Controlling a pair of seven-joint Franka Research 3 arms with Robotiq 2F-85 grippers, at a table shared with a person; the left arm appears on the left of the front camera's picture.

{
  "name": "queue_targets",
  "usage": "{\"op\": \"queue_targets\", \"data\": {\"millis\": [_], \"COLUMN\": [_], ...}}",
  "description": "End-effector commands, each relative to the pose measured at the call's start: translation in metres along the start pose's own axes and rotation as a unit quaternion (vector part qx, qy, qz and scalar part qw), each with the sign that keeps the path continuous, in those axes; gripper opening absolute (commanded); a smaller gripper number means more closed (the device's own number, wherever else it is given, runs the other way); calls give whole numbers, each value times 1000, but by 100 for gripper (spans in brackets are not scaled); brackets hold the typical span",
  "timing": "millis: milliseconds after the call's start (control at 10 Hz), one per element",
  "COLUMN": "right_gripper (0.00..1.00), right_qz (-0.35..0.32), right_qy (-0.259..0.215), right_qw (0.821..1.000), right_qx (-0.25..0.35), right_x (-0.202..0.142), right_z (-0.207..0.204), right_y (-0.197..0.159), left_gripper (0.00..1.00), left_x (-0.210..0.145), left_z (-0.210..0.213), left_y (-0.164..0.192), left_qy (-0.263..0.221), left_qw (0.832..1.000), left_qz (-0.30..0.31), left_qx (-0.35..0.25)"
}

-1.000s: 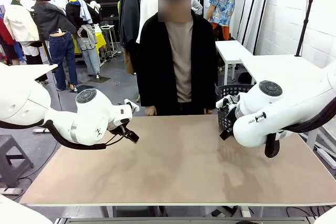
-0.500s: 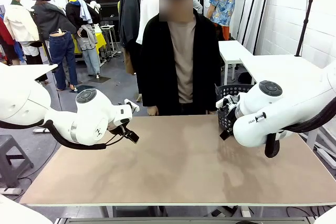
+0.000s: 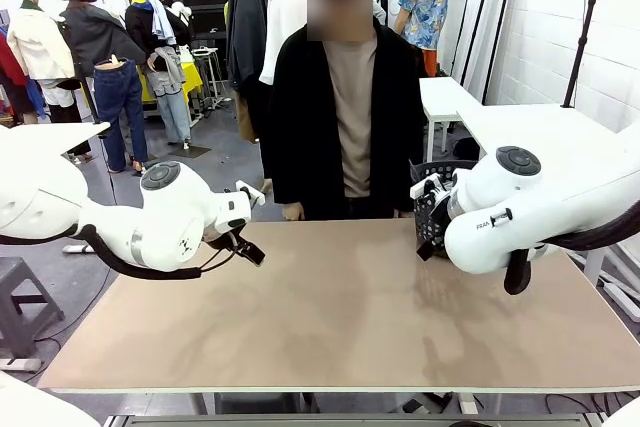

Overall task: Fold the training pants.
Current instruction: Grab both ends of the Training pants handed by a person.

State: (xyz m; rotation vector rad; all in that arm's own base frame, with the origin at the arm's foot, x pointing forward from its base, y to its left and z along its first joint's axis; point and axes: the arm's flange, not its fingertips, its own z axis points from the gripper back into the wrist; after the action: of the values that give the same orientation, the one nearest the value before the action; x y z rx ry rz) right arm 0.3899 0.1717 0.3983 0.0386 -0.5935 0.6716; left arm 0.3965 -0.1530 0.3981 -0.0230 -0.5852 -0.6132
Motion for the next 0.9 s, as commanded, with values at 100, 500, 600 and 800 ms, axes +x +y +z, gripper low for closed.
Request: {"op": "queue_targets", "data": {"millis": [100,500,600,800], "right_gripper": [100,100,100,100], "right_qz": [14,22,21,22], "right_qy": [-4,-48,-56,-72], "right_qw": [1000,998,997,996], "right_qx": [24,40,40,40], "right_x": [5,14,17,19], "right_z": [38,81,88,105], "right_y": [-8,-10,-10,-10], "left_gripper": [100,100,100,100], "left_x": [9,23,26,29], "left_z": [41,87,97,113], "left_y": [2,-5,-7,-13], "left_qy": [-10,-36,-39,-45], "left_qw": [1000,999,999,999], "left_qz": [19,11,12,9], "left_qx": [-14,-22,-22,-18]}}
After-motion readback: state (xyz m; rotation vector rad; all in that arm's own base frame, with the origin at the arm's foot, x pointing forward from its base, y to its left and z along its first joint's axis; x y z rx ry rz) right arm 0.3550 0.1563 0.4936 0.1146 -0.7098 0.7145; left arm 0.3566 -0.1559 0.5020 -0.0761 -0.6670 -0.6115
